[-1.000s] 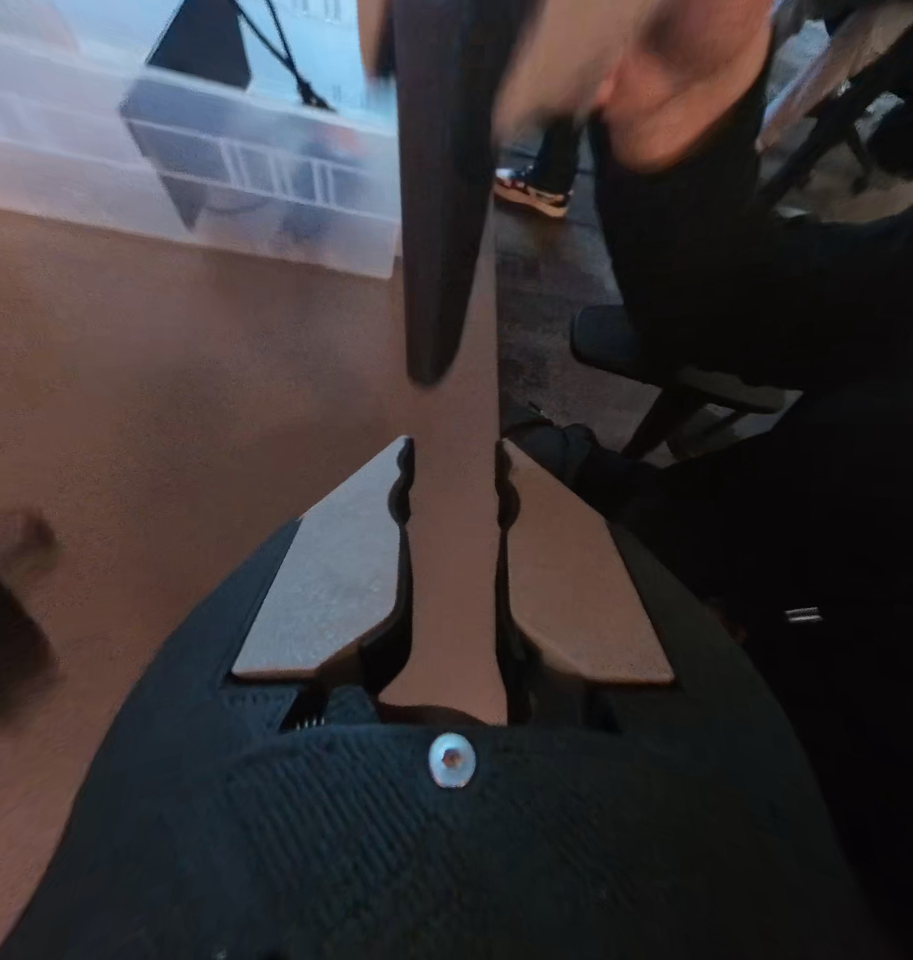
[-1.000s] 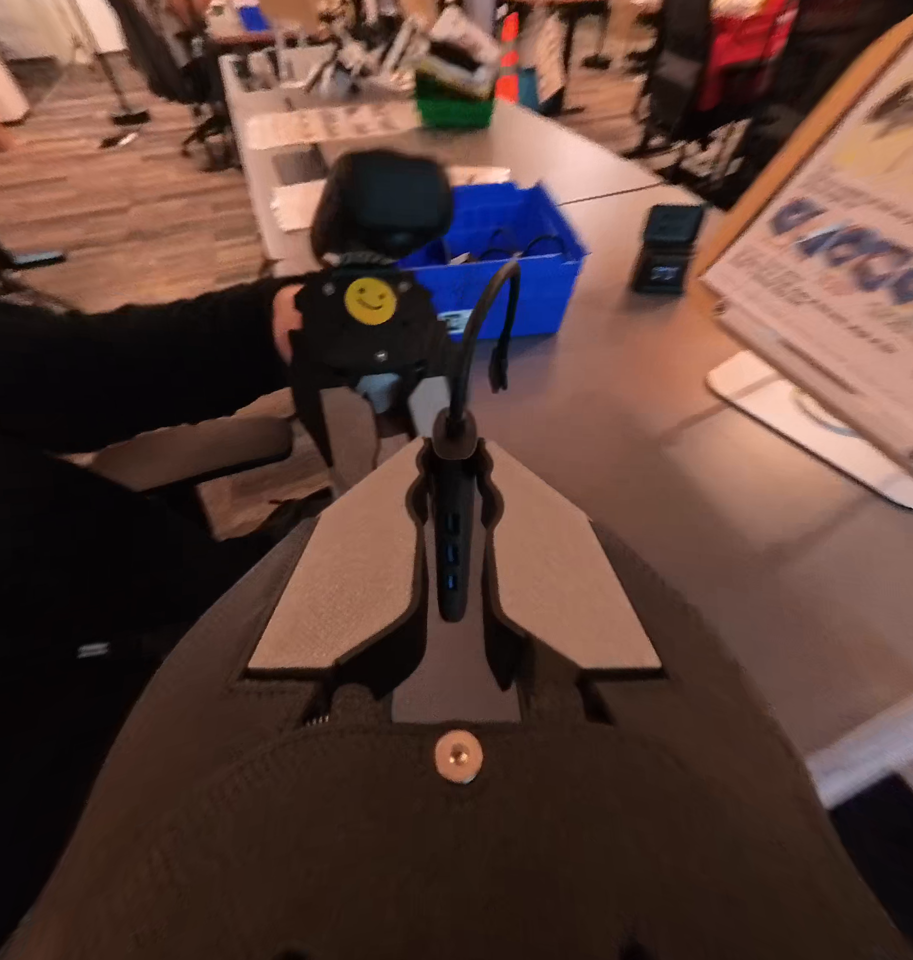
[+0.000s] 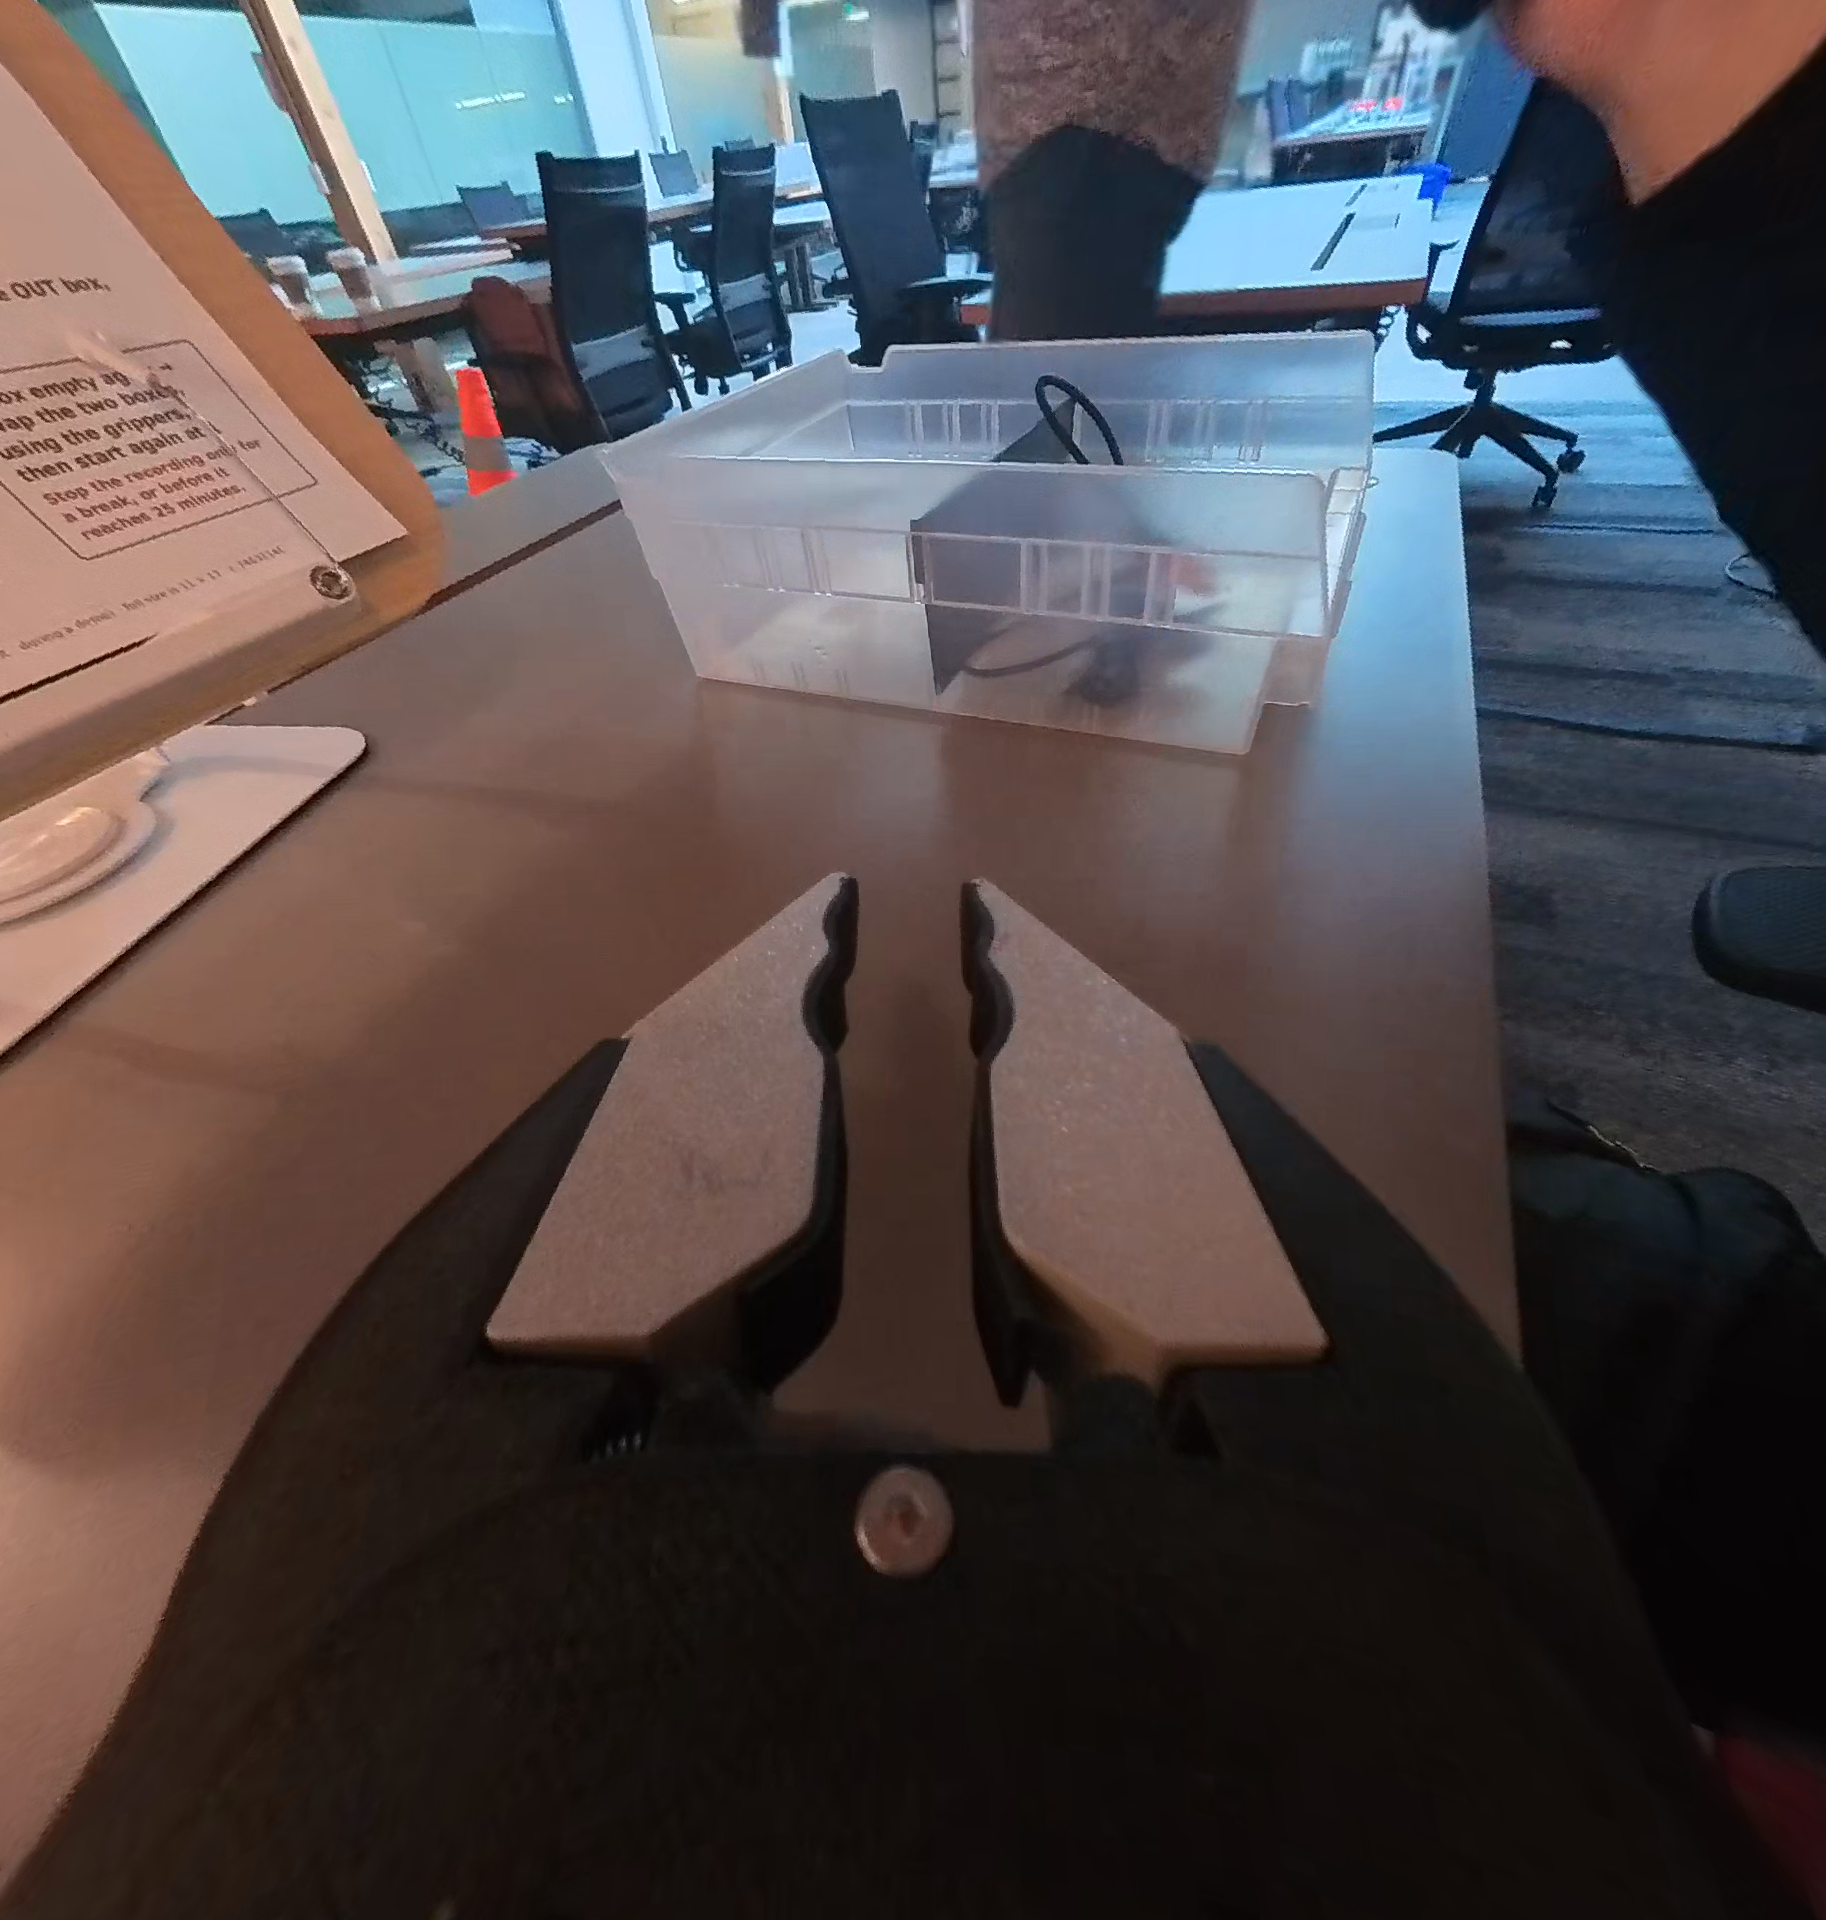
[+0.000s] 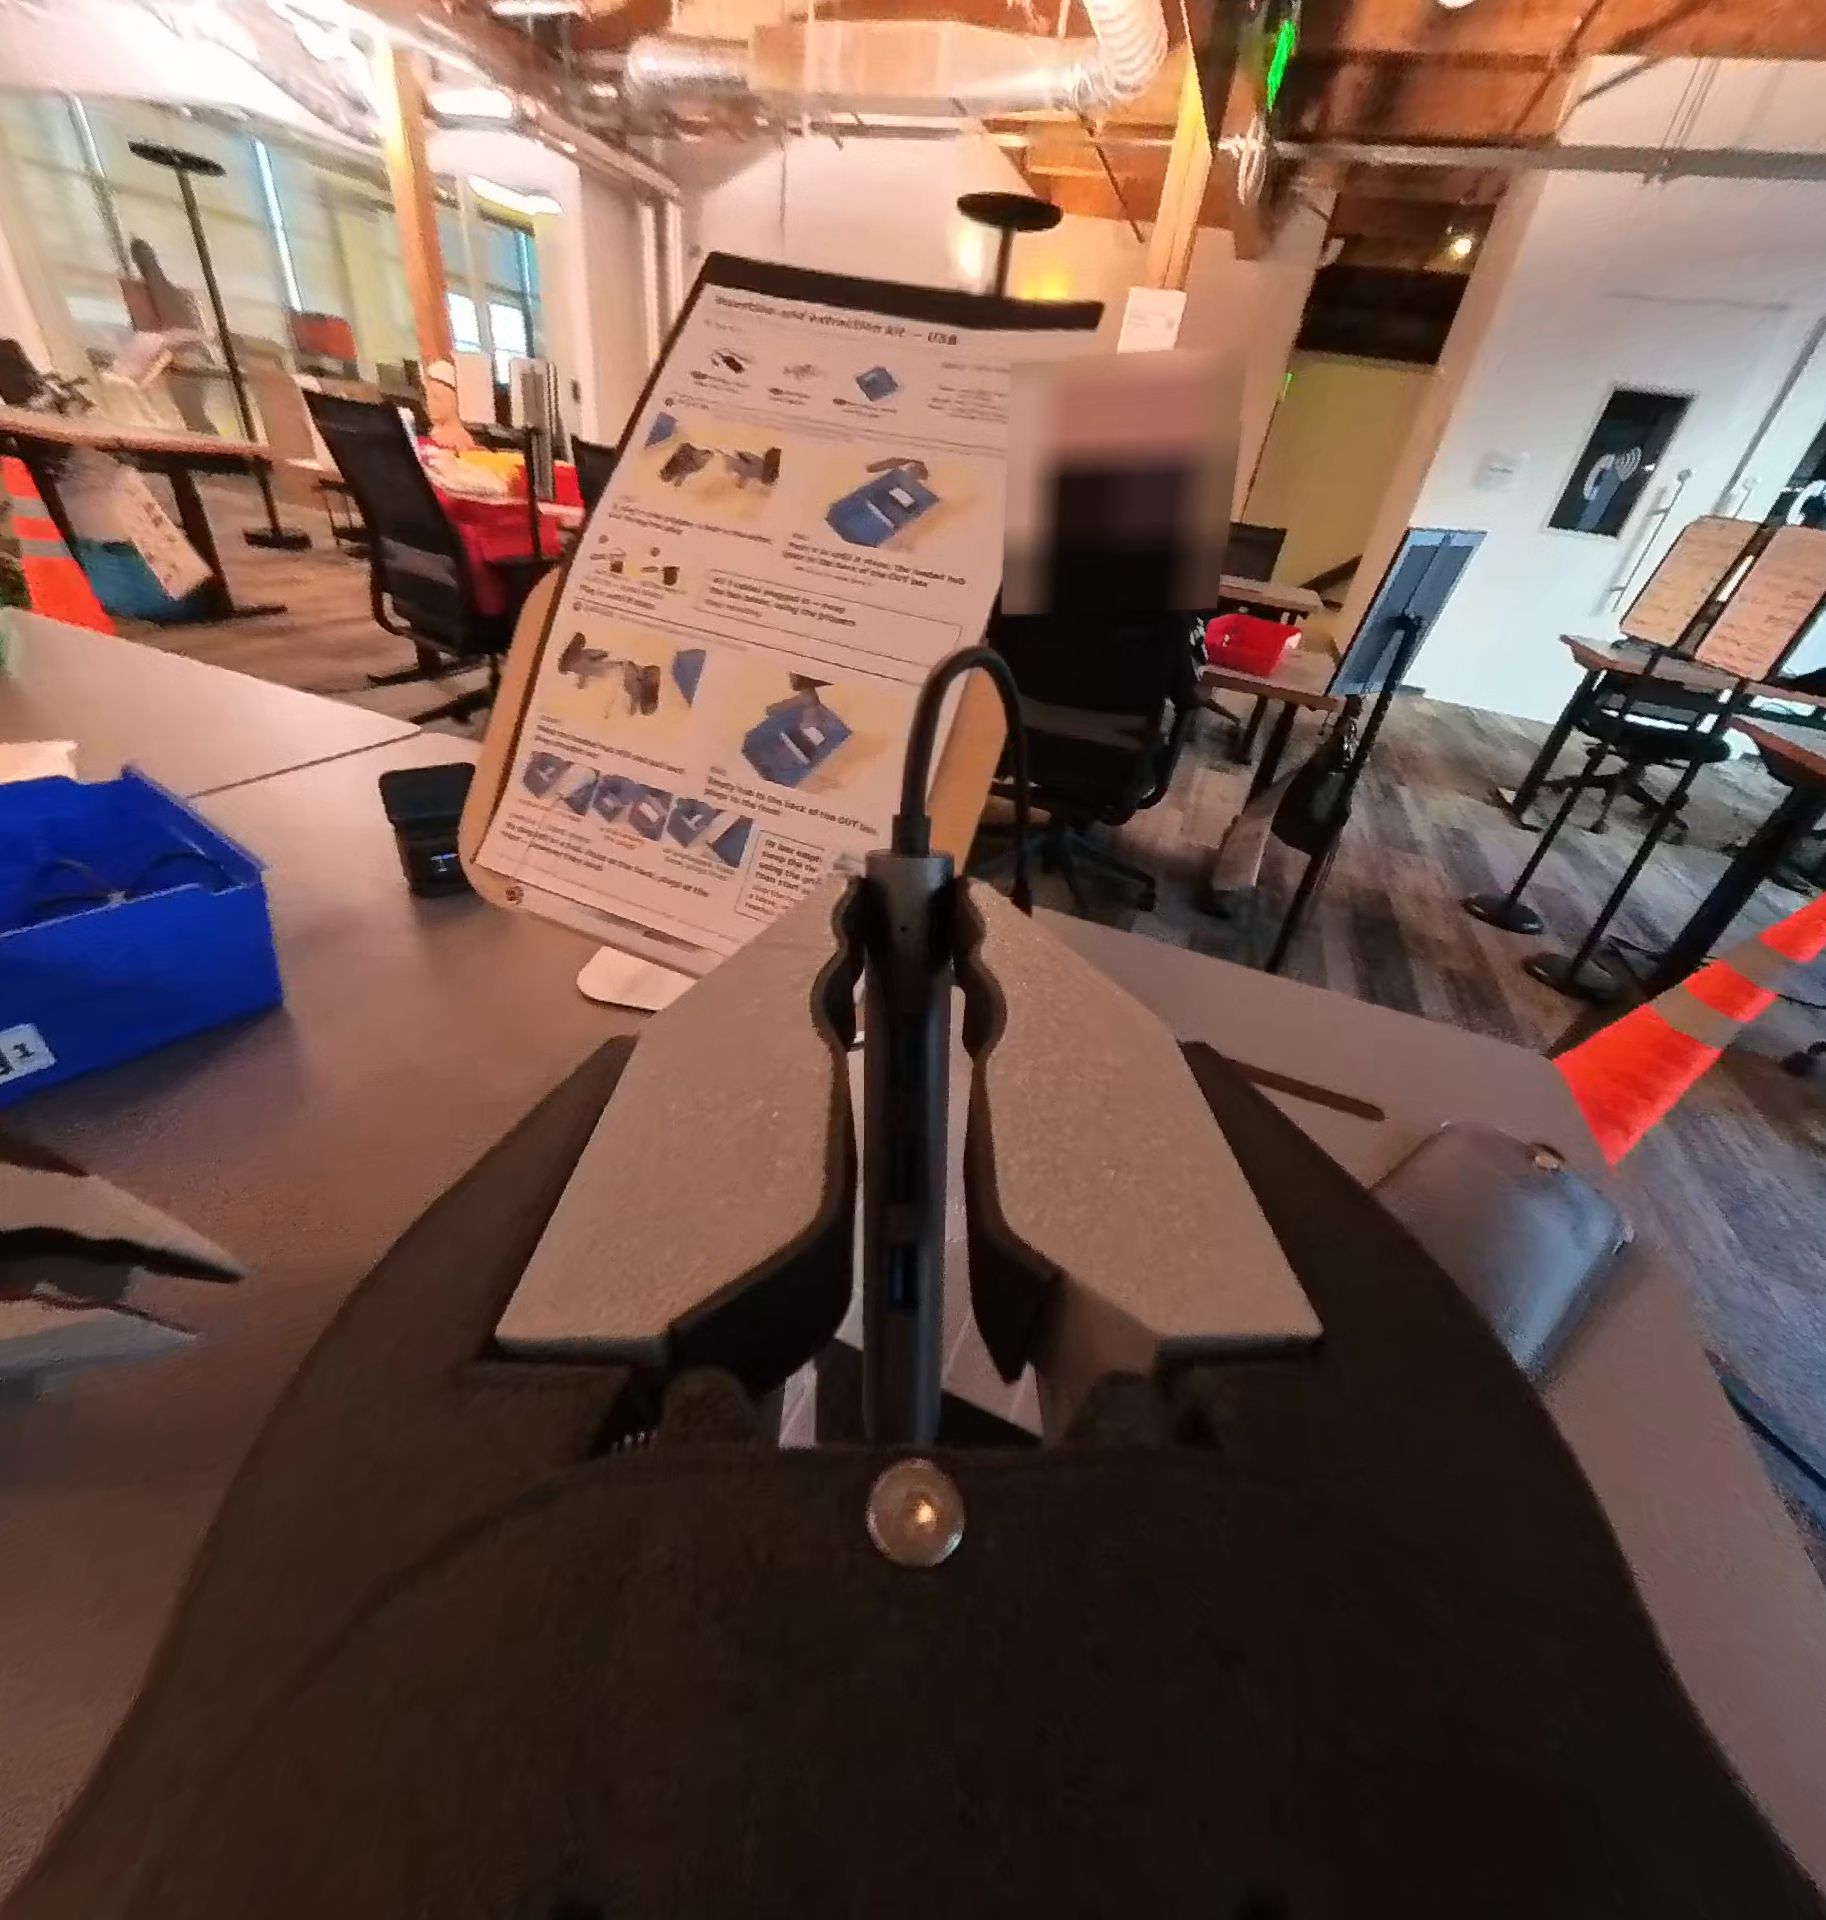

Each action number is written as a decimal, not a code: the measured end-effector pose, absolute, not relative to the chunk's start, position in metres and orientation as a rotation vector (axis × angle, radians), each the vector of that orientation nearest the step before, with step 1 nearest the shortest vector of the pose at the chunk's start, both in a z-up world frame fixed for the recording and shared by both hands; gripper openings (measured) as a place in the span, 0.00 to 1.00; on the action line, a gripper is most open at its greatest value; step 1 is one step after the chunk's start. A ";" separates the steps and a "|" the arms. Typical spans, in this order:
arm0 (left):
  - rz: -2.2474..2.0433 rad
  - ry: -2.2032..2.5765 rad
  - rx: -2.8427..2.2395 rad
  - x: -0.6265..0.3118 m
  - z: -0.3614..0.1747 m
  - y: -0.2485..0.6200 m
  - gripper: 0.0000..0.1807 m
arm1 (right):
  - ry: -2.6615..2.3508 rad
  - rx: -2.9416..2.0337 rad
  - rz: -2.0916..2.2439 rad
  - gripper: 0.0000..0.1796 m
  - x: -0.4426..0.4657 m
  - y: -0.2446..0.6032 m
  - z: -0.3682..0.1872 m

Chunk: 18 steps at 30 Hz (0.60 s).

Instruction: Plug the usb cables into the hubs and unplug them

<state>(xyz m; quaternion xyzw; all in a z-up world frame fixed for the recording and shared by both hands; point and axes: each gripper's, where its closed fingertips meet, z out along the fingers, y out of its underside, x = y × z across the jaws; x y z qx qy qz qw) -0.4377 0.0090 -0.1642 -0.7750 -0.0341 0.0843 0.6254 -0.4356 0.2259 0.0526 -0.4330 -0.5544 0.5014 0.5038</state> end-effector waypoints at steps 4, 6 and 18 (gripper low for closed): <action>0.173 -0.100 -1.770 -0.440 -0.163 0.008 0.09 | -1.326 -1.042 1.222 0.07 -0.436 0.231 0.068; 0.172 -0.103 -1.771 -0.440 -0.163 0.008 0.09 | -1.317 -1.026 1.216 0.07 -0.430 0.231 0.073; 0.176 -0.081 -1.811 -0.436 -0.169 0.011 0.09 | -1.392 -1.009 1.143 0.07 -0.427 0.244 0.057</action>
